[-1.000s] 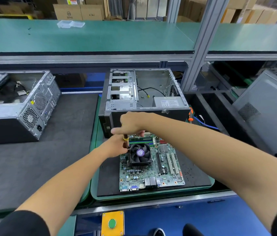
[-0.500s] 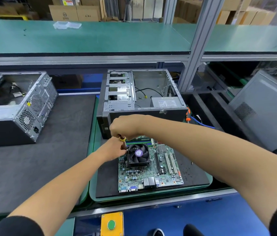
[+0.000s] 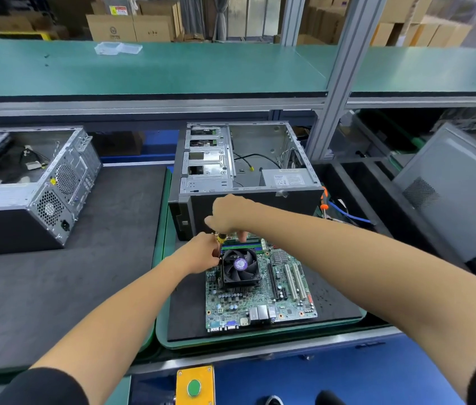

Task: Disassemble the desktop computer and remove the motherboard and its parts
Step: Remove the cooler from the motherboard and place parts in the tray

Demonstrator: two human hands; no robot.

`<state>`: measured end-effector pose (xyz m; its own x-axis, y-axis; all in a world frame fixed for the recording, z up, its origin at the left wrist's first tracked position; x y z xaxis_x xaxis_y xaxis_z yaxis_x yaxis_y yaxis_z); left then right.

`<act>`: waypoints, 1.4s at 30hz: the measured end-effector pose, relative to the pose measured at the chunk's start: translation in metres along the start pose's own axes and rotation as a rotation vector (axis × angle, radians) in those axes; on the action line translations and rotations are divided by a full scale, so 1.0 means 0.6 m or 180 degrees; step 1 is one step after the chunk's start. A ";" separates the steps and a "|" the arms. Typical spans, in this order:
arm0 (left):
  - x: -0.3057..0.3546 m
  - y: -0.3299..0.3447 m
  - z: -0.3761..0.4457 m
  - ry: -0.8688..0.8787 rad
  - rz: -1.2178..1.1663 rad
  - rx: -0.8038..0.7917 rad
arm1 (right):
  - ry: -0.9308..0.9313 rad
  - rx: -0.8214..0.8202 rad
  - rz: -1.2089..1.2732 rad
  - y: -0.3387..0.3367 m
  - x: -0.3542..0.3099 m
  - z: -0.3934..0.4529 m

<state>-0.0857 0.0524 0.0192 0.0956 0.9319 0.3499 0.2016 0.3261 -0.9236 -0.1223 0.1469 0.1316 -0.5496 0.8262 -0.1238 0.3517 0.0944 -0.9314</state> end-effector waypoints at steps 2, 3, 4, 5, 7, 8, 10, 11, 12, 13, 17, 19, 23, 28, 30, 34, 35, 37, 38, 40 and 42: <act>0.001 -0.001 0.002 0.0012 0.0002 0.0011 | -0.0224 -0.0275 -0.0609 -0.006 -0.003 0.000; 0.000 0.000 0.003 0.0040 0.0021 -0.0004 | -0.0398 -0.0347 -0.0853 -0.009 -0.005 0.000; -0.001 0.001 0.004 0.0070 0.0076 -0.0043 | -0.0577 -0.0349 -0.0999 -0.011 -0.007 0.000; -0.004 0.001 0.004 0.0093 0.0161 -0.0100 | -0.0755 -0.0276 -0.1110 -0.011 -0.010 0.001; -0.008 0.001 0.004 0.0107 0.0239 -0.0185 | -0.1124 -0.0036 -0.1400 -0.010 -0.013 -0.001; -0.009 0.002 0.005 0.0121 0.0202 -0.0178 | -0.1283 0.0071 -0.1491 -0.010 -0.014 -0.001; -0.009 0.001 0.003 0.0119 0.0124 -0.0118 | -0.1554 0.0210 -0.1541 -0.012 -0.015 -0.001; -0.008 0.002 0.002 0.0108 0.0105 -0.0074 | -0.1631 0.0259 -0.1580 -0.014 -0.015 -0.001; -0.007 0.005 0.000 0.0091 0.0077 -0.0021 | -0.1729 0.0302 -0.1640 -0.015 -0.017 -0.002; -0.006 0.008 -0.001 0.0059 0.0009 0.0037 | -0.1858 0.0370 -0.1718 -0.013 -0.019 -0.001; -0.010 0.011 -0.009 -0.0089 -0.0365 0.0171 | -0.2049 0.0276 -0.1428 -0.008 -0.016 0.004; -0.008 0.009 -0.010 -0.0077 -0.0356 0.0183 | -0.1887 0.0159 -0.0954 -0.010 -0.009 0.003; -0.002 0.003 -0.003 -0.0066 0.0028 -0.0006 | -0.0992 0.0163 -0.0264 -0.006 0.005 0.003; 0.001 -0.003 0.004 0.0141 0.0389 -0.0125 | -0.0795 -0.0211 -0.0354 -0.011 0.005 0.004; 0.001 -0.003 0.005 0.0200 0.0458 -0.0150 | -0.1077 -0.0154 -0.0823 -0.012 0.001 0.000; -0.001 -0.004 0.006 0.0220 0.0311 -0.0121 | -0.1721 0.0121 -0.1332 -0.013 -0.001 0.001; -0.001 -0.004 0.006 0.0201 0.0242 -0.0115 | -0.1789 0.0138 -0.1332 -0.013 0.000 0.002; -0.002 -0.004 0.005 0.0161 0.0137 -0.0071 | -0.1841 0.0152 -0.1254 -0.015 0.003 0.005; -0.002 -0.004 0.004 0.0146 0.0122 -0.0053 | -0.1867 0.0168 -0.1233 -0.017 0.004 0.006; 0.000 -0.006 0.003 0.0118 0.0105 -0.0021 | -0.1924 0.0177 -0.1215 -0.021 0.006 0.008; -0.001 -0.004 0.002 0.0053 0.0047 -0.0017 | -0.1999 0.0172 -0.1201 -0.020 0.005 0.009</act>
<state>-0.0873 0.0512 0.0207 0.1147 0.9338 0.3389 0.2052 0.3115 -0.9278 -0.1325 0.1455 0.1407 -0.9623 0.2673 0.0509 0.0237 0.2687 -0.9629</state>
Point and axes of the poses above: each hand's wrist, its own z-axis towards the middle knuckle, its own y-axis out of the palm, x = y × z, the point moved 2 cm from there along z, towards the middle knuckle, and after that the axes turned 5 degrees about x, right-handed, at the moved point
